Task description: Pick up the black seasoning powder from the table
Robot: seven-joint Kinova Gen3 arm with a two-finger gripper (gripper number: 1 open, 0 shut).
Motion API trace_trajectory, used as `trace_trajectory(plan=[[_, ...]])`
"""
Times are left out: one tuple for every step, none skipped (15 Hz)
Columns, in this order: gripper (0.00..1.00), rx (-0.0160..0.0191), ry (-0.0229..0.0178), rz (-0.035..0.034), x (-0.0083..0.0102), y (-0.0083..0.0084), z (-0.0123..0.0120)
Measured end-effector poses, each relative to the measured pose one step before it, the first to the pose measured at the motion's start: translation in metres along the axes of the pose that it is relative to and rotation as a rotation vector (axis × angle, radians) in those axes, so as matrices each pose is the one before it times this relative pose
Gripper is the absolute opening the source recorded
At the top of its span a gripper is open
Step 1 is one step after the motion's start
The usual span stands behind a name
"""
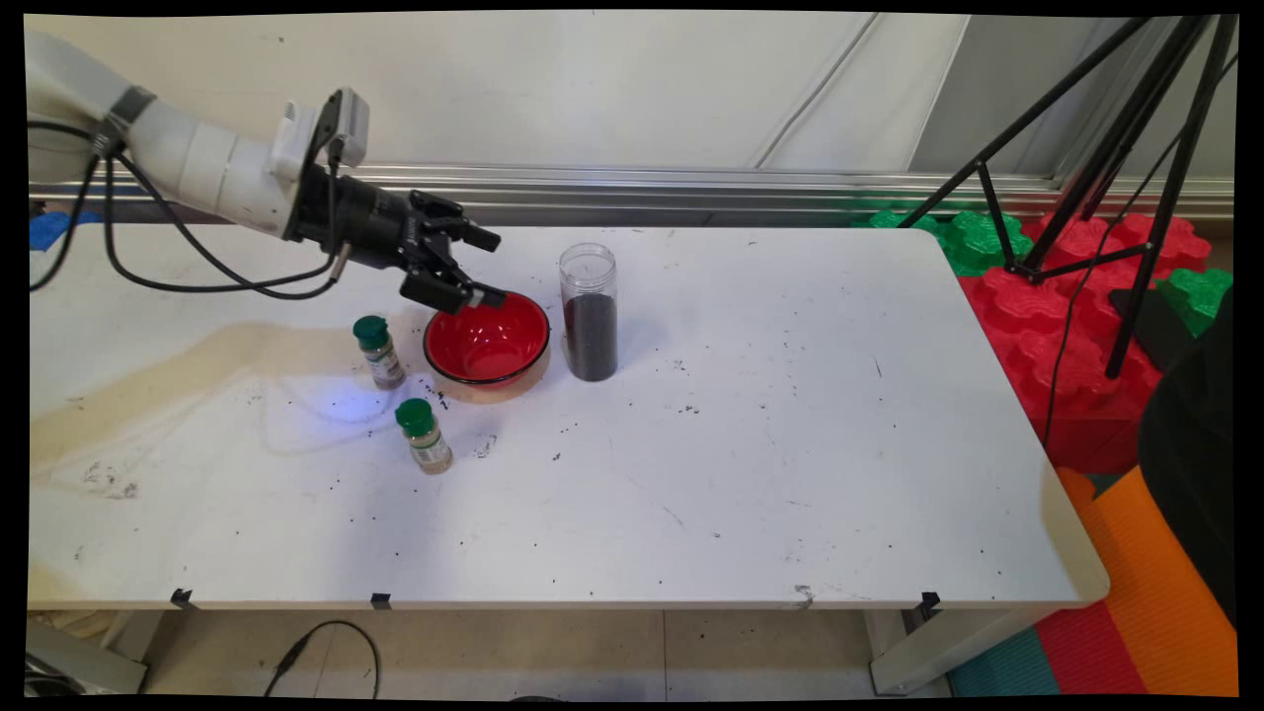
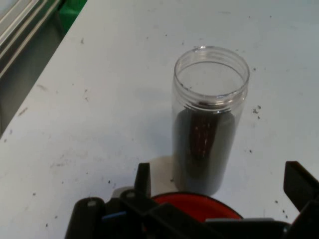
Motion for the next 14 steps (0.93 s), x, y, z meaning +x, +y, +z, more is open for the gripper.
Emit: trace_trajectory(plan=[[1.00, -0.00130, 0.00612, -0.00080, -0.00124, -0.00041, 0.00265], [1.00, -0.00197, 0.00860, -0.00108, -0.00157, -0.00048, 0.00335], [1.00, -0.00315, 0.01159, -0.00200, -0.00220, -0.00062, 0.00468], [1.00, -0.00347, 0.01133, -0.00244, -0.00244, -0.00055, 0.00455], [1.00, -0.00197, 0.00926, -0.00279, -0.00224, -0.00036, 0.00397], [1.00, -0.00149, 0.00560, -0.00207, -0.00152, -0.00035, 0.00280], [1.00, -0.00216, 0.00880, -0.00347, -0.00227, -0.00053, 0.00444], [1.00, -0.00191, 0.00641, -0.00182, -0.00179, -0.00043, 0.00375], [1.00, -0.00207, 0.00596, -0.00205, -0.00190, -0.00028, 0.00393], [1.00, -0.00249, 0.00768, -0.00266, -0.00283, -0.00032, 0.00528], [1.00, -0.00345, 0.00842, -0.00135, -0.00302, -0.00048, 0.00629], [1.00, -0.00128, 0.00401, -0.00025, -0.00148, -0.00029, 0.00310], [1.00, -0.00224, 0.00588, -0.00018, -0.00225, -0.00033, 0.00442], [1.00, -0.00170, 0.00373, 0.00052, -0.00143, -0.00018, 0.00305]])
